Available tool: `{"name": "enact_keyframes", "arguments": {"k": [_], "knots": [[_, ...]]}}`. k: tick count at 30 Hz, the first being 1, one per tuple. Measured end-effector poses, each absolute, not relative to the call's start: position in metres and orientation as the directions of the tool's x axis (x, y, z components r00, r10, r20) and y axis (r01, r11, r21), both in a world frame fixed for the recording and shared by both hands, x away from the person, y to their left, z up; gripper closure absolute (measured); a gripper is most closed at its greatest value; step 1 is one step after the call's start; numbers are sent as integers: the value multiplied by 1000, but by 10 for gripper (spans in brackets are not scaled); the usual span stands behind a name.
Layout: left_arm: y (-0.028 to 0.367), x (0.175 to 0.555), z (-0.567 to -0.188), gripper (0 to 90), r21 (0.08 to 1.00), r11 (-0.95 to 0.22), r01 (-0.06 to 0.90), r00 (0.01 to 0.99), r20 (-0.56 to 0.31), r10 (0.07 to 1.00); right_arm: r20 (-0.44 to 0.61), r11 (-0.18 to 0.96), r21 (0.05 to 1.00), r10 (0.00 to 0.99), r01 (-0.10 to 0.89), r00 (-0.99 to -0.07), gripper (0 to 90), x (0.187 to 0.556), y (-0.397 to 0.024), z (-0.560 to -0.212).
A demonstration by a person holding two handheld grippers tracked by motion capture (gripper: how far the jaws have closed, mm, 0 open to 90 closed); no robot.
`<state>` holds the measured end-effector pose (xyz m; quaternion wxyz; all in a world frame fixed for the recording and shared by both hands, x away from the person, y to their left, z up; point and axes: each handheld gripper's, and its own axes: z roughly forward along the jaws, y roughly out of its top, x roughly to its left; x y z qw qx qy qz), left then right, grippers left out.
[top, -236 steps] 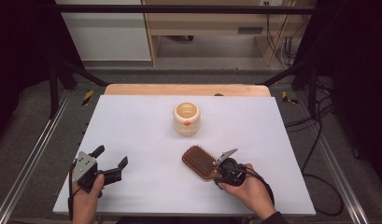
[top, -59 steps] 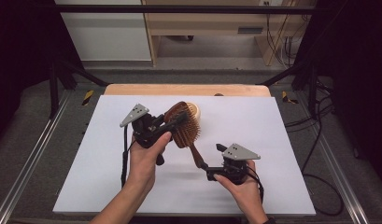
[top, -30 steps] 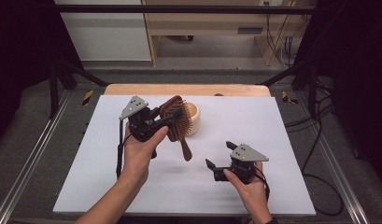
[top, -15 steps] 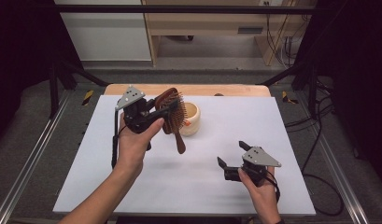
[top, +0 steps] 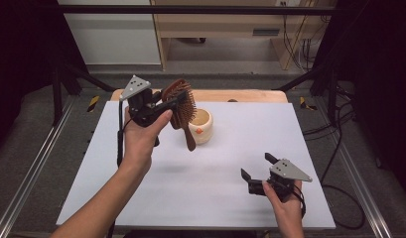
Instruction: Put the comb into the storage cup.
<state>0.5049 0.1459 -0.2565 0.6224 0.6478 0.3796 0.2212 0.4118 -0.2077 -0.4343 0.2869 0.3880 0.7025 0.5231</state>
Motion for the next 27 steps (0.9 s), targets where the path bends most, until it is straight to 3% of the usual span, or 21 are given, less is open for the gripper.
{"name": "enact_keyframes", "arguments": {"k": [7, 27], "knots": [[147, 517, -248, 519, 976, 85, 198, 599, -189, 778, 15, 157, 946, 852, 283, -523, 38, 416, -205, -439], [156, 545, -247, 519, 973, 140, 181, 568, -220, 793, 10, 157, 953, 837, 259, -547, 30, 416, -206, -439]]}}
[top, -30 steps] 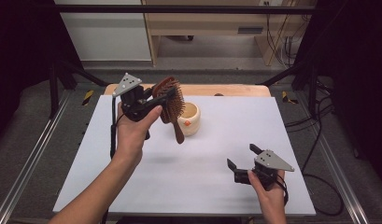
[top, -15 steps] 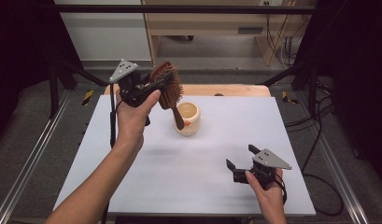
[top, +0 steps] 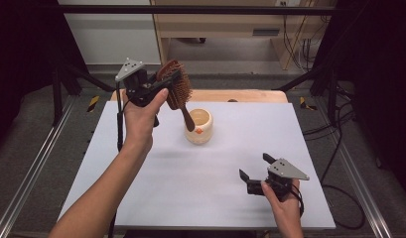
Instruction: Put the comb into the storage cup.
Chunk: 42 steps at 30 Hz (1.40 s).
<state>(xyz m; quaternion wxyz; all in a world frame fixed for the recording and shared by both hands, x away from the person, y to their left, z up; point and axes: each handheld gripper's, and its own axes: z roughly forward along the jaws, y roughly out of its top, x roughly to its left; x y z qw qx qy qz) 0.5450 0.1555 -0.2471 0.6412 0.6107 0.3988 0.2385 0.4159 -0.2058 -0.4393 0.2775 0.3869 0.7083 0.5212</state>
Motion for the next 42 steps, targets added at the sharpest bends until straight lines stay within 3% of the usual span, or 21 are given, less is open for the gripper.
{"name": "enact_keyframes", "arguments": {"k": [27, 42], "knots": [[154, 571, -241, 518, 973, 157, 167, 550, -224, 805, 12, 153, 957, 825, 244, -565, 31, 417, -204, -441], [139, 585, -237, 518, 981, 112, 162, 559, -184, 809, -9, 154, 965, 829, 214, -559, 34, 415, -208, -438]]}}
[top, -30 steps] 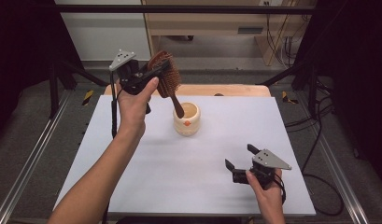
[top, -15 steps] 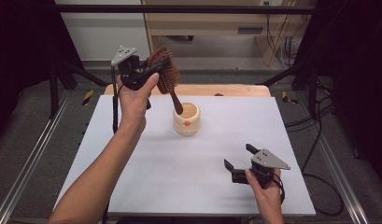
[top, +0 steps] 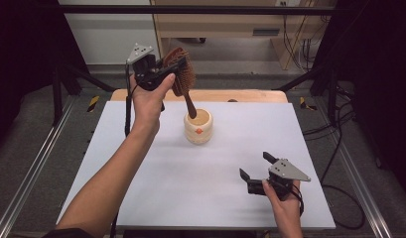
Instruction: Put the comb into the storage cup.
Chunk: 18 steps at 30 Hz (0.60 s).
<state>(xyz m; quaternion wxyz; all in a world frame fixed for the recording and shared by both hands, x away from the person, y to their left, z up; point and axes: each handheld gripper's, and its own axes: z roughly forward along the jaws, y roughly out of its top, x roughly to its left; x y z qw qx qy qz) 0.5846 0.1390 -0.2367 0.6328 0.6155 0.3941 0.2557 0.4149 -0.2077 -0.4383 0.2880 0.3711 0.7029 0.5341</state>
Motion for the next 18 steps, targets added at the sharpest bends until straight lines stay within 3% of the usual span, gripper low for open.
{"name": "enact_keyframes", "arguments": {"k": [18], "knots": [[131, 589, -240, 518, 984, 82, 157, 556, -157, 816, -3, 153, 963, 828, 221, -561, 34, 417, -209, -440]]}}
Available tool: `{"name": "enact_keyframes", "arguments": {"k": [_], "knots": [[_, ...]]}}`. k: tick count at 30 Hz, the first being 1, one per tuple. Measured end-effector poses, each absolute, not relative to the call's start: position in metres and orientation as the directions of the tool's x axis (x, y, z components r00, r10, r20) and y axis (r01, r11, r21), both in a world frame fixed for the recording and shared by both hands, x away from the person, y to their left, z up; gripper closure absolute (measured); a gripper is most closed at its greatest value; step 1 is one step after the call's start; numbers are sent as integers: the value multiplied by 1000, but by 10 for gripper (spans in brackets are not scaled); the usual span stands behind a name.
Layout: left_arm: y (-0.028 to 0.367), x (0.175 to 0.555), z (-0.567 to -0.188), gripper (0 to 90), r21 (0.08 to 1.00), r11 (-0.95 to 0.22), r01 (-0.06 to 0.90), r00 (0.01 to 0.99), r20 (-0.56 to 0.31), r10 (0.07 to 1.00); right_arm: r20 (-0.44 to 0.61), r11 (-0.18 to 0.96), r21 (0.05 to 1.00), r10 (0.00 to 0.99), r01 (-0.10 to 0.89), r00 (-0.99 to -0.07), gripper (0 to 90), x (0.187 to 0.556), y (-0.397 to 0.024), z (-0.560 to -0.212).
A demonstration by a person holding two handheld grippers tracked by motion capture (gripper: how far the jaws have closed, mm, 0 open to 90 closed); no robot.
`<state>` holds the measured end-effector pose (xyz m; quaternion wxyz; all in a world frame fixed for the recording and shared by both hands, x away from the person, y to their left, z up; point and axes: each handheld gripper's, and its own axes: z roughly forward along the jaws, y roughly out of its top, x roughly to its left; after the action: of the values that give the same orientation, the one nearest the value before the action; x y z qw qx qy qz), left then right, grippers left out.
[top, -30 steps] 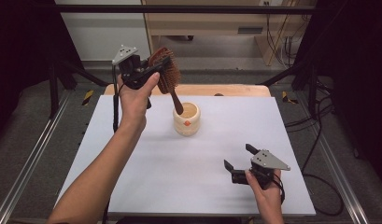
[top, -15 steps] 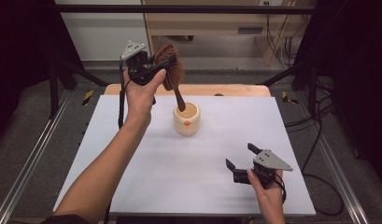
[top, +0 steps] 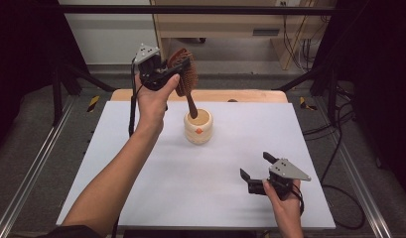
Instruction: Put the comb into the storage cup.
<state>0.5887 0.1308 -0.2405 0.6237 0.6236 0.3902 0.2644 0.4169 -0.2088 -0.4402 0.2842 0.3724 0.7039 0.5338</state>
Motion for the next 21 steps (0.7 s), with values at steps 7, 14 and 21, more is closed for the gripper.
{"name": "enact_keyframes", "arguments": {"k": [7, 14, 21], "knots": [[127, 592, -245, 518, 984, 78, 159, 554, -155, 818, 4, 148, 963, 828, 225, -561, 34, 417, -209, -440], [120, 598, -254, 517, 983, 62, 172, 553, -148, 820, 4, 149, 963, 827, 226, -561, 34, 416, -209, -440], [115, 600, -259, 517, 982, 59, 178, 558, -150, 816, 6, 147, 963, 827, 228, -561, 33, 417, -209, -441]]}}
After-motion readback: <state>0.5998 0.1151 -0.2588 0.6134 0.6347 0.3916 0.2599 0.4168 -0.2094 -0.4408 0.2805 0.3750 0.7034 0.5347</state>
